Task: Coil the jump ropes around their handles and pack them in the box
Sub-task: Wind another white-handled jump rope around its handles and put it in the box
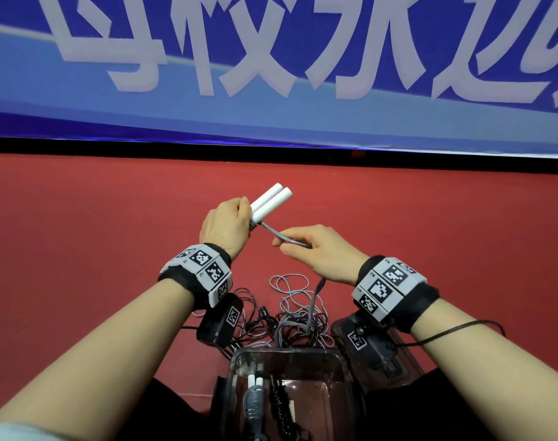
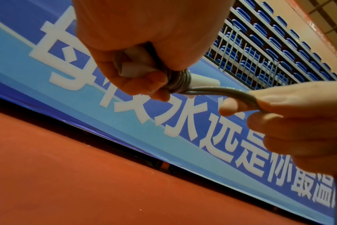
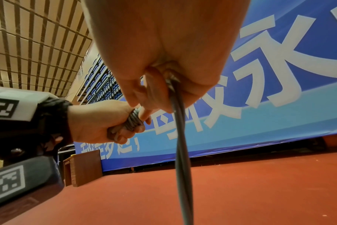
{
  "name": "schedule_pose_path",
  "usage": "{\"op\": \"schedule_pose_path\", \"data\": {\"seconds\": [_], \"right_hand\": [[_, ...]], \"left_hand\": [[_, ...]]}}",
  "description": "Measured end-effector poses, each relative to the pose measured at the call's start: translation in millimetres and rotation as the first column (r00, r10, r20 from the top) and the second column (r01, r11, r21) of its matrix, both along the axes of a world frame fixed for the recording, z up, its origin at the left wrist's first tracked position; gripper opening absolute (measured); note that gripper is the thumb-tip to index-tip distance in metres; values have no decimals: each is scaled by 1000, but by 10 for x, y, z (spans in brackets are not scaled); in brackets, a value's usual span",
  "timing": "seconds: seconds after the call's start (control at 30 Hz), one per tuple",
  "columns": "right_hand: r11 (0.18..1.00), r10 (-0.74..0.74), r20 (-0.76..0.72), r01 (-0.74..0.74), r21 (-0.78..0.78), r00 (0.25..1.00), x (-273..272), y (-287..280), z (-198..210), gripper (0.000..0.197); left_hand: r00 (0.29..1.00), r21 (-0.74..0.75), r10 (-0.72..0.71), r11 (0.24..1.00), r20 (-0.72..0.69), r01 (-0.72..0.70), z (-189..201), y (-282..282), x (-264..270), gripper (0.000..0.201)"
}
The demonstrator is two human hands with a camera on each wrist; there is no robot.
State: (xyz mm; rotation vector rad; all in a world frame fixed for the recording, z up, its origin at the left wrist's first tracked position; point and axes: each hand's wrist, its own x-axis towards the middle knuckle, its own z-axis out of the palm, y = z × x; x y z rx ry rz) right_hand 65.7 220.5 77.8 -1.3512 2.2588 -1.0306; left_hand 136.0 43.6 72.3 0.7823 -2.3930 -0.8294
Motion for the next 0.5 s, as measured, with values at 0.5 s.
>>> {"op": "schedule_pose_path", "data": {"seconds": [0.5], "right_hand": [[993, -104, -479, 62, -102, 872, 54, -28, 145, 25]], "left_hand": [[980, -298, -73, 946, 183, 126, 49, 31, 52, 39]]}}
